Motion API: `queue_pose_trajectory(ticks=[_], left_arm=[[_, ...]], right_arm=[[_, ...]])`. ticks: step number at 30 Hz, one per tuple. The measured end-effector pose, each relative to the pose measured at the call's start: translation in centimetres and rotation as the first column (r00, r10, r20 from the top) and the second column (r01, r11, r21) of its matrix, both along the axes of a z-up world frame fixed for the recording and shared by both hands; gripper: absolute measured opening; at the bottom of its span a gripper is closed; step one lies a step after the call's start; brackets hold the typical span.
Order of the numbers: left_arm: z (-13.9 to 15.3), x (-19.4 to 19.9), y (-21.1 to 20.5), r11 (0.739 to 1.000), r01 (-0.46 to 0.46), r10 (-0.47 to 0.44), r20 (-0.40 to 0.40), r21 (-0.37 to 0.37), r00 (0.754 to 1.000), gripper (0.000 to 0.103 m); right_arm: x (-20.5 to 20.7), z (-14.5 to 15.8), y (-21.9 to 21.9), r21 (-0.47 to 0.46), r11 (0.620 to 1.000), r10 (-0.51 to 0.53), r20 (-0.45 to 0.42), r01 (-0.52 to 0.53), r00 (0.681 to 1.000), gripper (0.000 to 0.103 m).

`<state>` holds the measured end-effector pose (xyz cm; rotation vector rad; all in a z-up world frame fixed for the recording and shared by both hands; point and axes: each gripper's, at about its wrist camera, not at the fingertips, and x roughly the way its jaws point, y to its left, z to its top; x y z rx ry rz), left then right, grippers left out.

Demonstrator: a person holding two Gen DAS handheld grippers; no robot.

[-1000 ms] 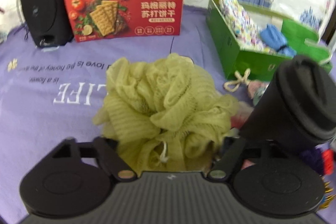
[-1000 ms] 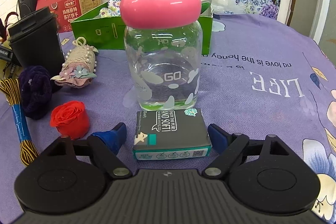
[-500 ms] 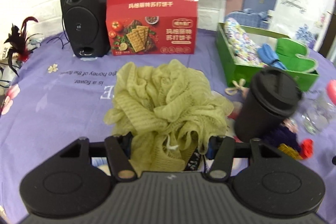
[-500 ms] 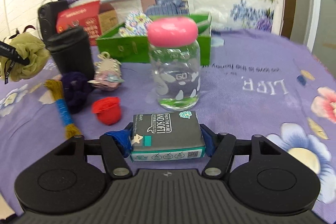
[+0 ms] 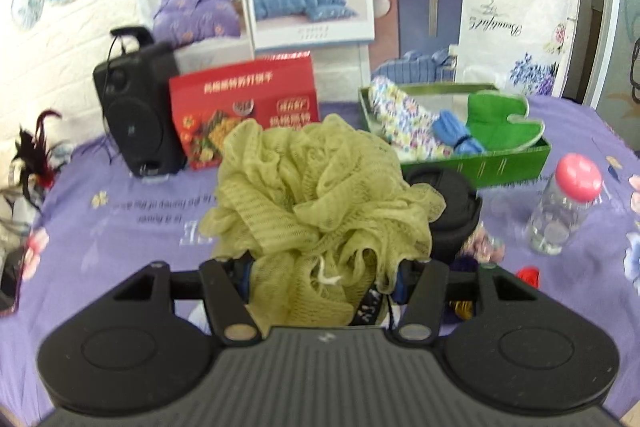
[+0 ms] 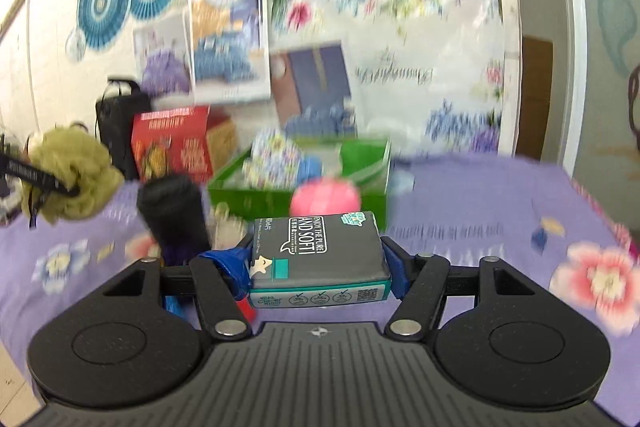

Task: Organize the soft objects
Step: 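Carry green loofah into green box with left tool while right tool carries tissue pack there, then open both tools and withdraw them from the green box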

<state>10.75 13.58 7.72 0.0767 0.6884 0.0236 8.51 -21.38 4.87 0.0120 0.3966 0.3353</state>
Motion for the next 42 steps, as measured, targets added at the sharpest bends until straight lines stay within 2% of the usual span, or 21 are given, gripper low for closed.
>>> queue_pose_trajectory(ticks=[4,10,14,19,20,22,24,26,29,32,37,42], left_arm=[[1.7,3.5,-0.8,1.0,0.018,-0.018,0.021,0.017,1.0,0.057],[4.1,11.7,-2.5,0.998,0.064,-0.065,0.037,0.012,0.997,0.057],[4.3,17.1,-4.6,0.994,0.111,-0.11,0.022,-0.012,0.994,0.057],[2.6,22.8,-7.5,0.989,0.144,-0.144,-0.024,-0.024,0.989,0.059],[2.2,23.9,-7.9,0.988,0.151,-0.152,-0.036,-0.029,0.988,0.062],[1.2,25.9,-8.6,0.986,0.164,-0.165,-0.061,-0.027,0.984,0.084],[0.4,27.2,-8.8,0.987,0.155,-0.157,-0.079,-0.035,0.984,0.091],[0.2,27.6,-8.6,0.99,0.138,-0.141,-0.068,-0.04,0.988,0.094],[0.6,27.1,-8.0,0.991,0.131,-0.131,-0.048,-0.021,0.99,0.097],[1.1,25.6,-7.3,0.993,0.115,-0.115,-0.027,0.018,0.993,0.099],[2.3,21.4,-6.0,0.995,0.091,-0.091,0.011,0.028,0.996,0.1],[4.3,15.3,-4.8,0.998,0.064,-0.065,0.079,0.025,0.995,0.102]], right_arm=[[4.1,3.0,-0.2,-0.019,1.0,0.013,0.05,-0.012,0.999,0.05],[13.6,5.8,-0.2,-0.04,0.997,0.064,0.027,-0.063,0.998,0.05],[19.3,5.5,0.7,-0.054,0.992,0.111,-0.034,-0.113,0.993,0.05],[24.4,3.7,2.6,-0.06,0.983,0.169,-0.106,-0.175,0.98,0.05],[25.2,3.3,3.1,-0.055,0.981,0.181,-0.12,-0.189,0.976,0.051],[27.2,2.3,4.1,-0.04,0.975,0.212,-0.156,-0.22,0.965,0.052],[28.9,1.5,5.0,-0.019,0.974,0.217,-0.214,-0.226,0.952,0.054],[30.2,1.0,5.6,-0.011,0.977,0.204,-0.263,-0.215,0.943,0.055],[30.3,1.2,5.5,0.015,0.98,0.199,-0.229,-0.201,0.953,0.057],[29.7,1.6,5.1,0.003,0.98,0.193,-0.214,-0.197,0.958,0.058],[26.3,2.5,3.4,-0.01,0.987,0.156,-0.179,-0.161,0.971,0.059],[19.9,4.3,0.8,0.03,0.994,0.11,-0.111,-0.108,0.988,0.061]])
